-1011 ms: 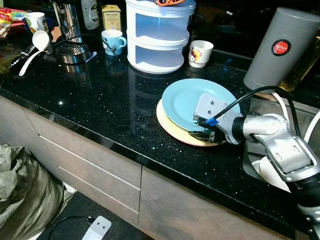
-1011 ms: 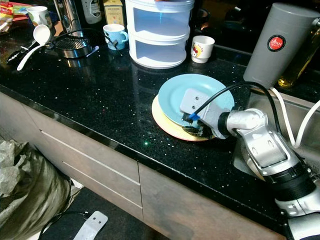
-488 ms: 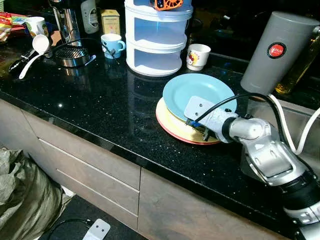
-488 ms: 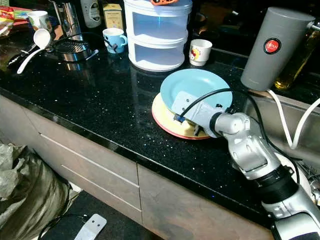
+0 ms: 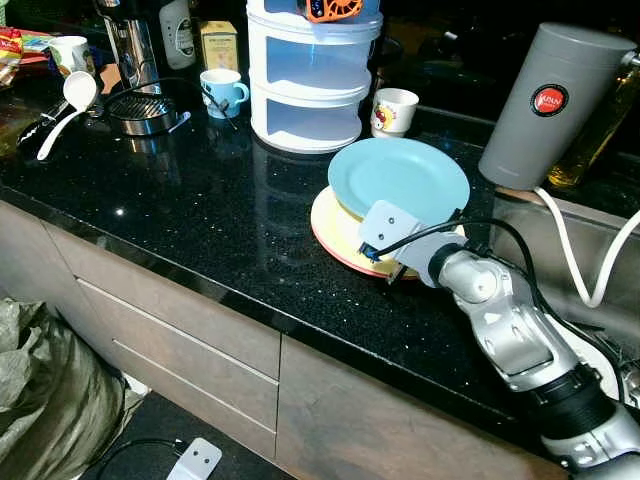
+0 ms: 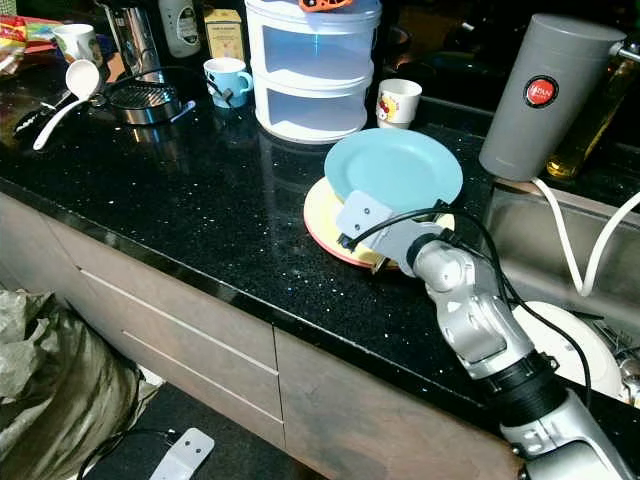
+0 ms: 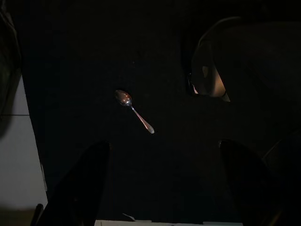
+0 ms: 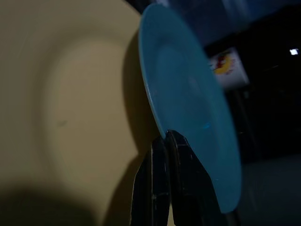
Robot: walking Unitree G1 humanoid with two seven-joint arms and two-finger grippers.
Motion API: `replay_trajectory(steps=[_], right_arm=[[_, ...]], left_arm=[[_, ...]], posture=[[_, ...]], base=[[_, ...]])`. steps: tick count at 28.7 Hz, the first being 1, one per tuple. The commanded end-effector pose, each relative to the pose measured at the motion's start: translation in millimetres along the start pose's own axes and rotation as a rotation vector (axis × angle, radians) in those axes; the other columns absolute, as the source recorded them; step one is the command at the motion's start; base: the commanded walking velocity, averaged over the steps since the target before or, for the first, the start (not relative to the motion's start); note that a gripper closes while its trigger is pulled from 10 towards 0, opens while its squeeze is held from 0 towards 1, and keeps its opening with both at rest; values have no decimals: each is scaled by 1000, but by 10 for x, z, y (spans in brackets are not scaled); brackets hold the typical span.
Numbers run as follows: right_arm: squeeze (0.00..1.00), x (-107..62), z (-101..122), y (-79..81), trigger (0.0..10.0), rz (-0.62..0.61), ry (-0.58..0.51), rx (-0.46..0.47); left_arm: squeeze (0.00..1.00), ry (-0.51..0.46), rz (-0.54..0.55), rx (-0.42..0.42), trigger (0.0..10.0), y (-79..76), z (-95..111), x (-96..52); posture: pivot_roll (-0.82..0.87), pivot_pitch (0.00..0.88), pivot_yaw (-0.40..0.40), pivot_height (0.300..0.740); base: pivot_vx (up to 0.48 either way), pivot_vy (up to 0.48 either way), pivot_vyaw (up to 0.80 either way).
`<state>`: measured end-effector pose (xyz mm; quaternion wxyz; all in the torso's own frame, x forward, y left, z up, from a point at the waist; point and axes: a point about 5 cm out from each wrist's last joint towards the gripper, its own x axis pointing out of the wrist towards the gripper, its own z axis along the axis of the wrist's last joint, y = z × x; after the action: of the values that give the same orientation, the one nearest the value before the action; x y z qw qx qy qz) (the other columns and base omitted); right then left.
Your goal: Kitchen organization
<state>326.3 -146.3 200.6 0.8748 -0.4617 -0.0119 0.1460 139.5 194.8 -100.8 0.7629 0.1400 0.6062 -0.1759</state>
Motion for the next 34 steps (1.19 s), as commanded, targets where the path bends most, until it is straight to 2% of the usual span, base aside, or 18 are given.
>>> replay_trajectory(steps=[1,3,6,11,20,23,24,27,34], right_arm=[[0,-9,-12,-58,0,-56,-13,17],[0,-15,49,-122,0,-145,-61,53],[0,-21,86,-179,0,-201,-92,71],[0,-52,151,-377,0,-334,-151,95],[0,-115,231,-563,0,-432,-219,114],[0,-161,237,-651,0,-462,-225,82],[0,-217,225,-714,0,-478,-229,43],[0,-262,214,-744,0,-481,-235,15],[0,-446,131,-679,0,-434,-222,-62]], left_arm=[[0,7,-27,10,10000,-66,-15,16],[0,7,-27,12,10000,-66,-15,16],[0,7,-27,12,10000,-67,-15,16],[0,6,-27,13,10000,-67,-10,16],[0,6,-26,15,10000,-60,-5,14],[0,7,-26,17,10000,-58,-6,13],[0,7,-26,17,10000,-56,-6,13],[0,7,-26,17,10000,-55,-6,13],[0,7,-25,19,10000,-46,-4,10]], posture=[[-37,0,-38,740],[-37,0,-36,740],[-36,0,-38,740],[-37,0,-35,740],[-44,0,-26,740],[-45,0,-26,740],[-48,0,-26,740],[-50,0,-25,740],[-65,0,-21,740]], base=[[0,0,0],[0,0,0],[0,0,0],[0,0,0],[0,0,0],[0,0,0],[0,0,0],[0,0,0],[0,0,0]])
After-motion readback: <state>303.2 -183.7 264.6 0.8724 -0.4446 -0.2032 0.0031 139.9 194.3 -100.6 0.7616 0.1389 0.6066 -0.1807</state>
